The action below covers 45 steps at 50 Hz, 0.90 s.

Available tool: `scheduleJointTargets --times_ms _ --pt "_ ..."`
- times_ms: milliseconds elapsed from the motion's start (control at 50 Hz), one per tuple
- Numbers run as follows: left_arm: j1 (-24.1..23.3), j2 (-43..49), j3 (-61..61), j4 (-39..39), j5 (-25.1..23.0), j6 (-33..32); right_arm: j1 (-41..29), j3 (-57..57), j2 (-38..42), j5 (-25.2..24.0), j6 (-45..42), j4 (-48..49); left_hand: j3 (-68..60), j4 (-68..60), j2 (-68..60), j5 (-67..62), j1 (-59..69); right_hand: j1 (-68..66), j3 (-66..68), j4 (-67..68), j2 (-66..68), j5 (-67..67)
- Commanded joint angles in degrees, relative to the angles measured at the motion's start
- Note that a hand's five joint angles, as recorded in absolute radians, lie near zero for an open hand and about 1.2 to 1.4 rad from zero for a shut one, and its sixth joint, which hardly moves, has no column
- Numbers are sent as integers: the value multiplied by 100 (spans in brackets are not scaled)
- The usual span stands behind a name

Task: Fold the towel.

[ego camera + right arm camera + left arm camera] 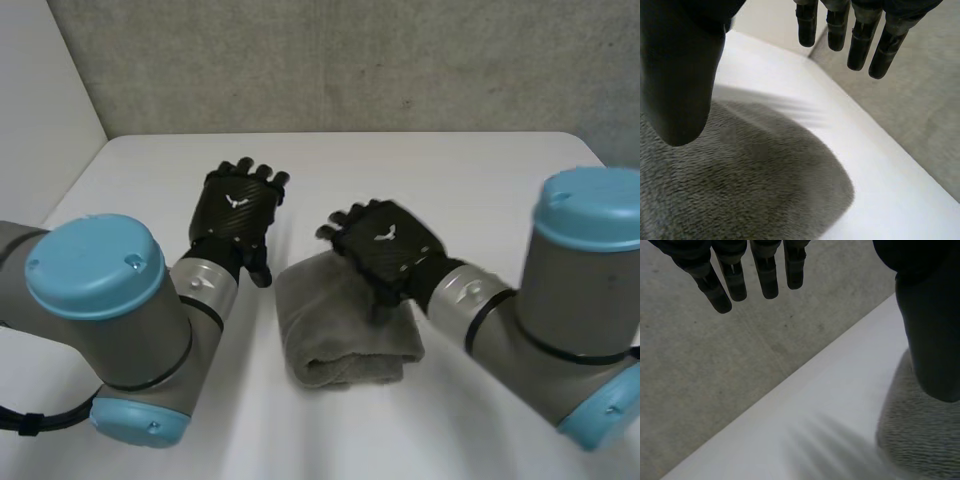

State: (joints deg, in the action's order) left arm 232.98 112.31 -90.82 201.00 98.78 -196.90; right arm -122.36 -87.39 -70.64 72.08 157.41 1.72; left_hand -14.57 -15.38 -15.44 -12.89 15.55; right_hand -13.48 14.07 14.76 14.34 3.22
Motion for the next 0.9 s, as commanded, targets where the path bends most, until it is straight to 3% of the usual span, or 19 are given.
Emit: scheduleJointTargets --times_ms 20,220,400,500,600,660,700,800,900 --pt "-226 290 -24 -17 1 257 345 -112 -100 -107 360 -14 385 466 472 1217 -483 348 -407 -476 -434 -322" --pt "-455 1064 29 -237 1 389 564 221 1279 -98 299 -40 385 466 472 1217 -483 348 -407 -476 -434 -322" --pt "-456 1039 73 -456 -8 416 635 398 1447 -72 167 -225 402 483 489 1234 -500 348 -407 -476 -434 -322" --pt "-376 687 319 -729 -8 451 617 626 844 -63 307 -366 385 466 472 1217 -483 348 -407 -476 -434 -322" --pt "27 -173 661 -1317 1 486 626 846 67 113 747 -322 402 483 489 1234 -500 348 -407 -476 -434 -322" --pt "142 -620 837 -1493 18 591 652 1039 -310 491 1046 -296 402 483 489 1234 -500 348 -407 -476 -434 -322" --pt "194 -866 925 -1581 19 653 652 1205 -687 1068 1125 -269 402 483 489 1234 -500 348 -407 -476 -434 -322" --pt "536 -1465 1118 -1932 45 916 740 1241 -829 1641 1090 -295 368 449 455 1201 -466 348 -407 -476 -434 -322" --pt "801 -1651 1295 -2294 98 1295 802 1259 -847 1827 1125 -339 334 415 421 1167 -433 348 -407 -476 -434 -322"
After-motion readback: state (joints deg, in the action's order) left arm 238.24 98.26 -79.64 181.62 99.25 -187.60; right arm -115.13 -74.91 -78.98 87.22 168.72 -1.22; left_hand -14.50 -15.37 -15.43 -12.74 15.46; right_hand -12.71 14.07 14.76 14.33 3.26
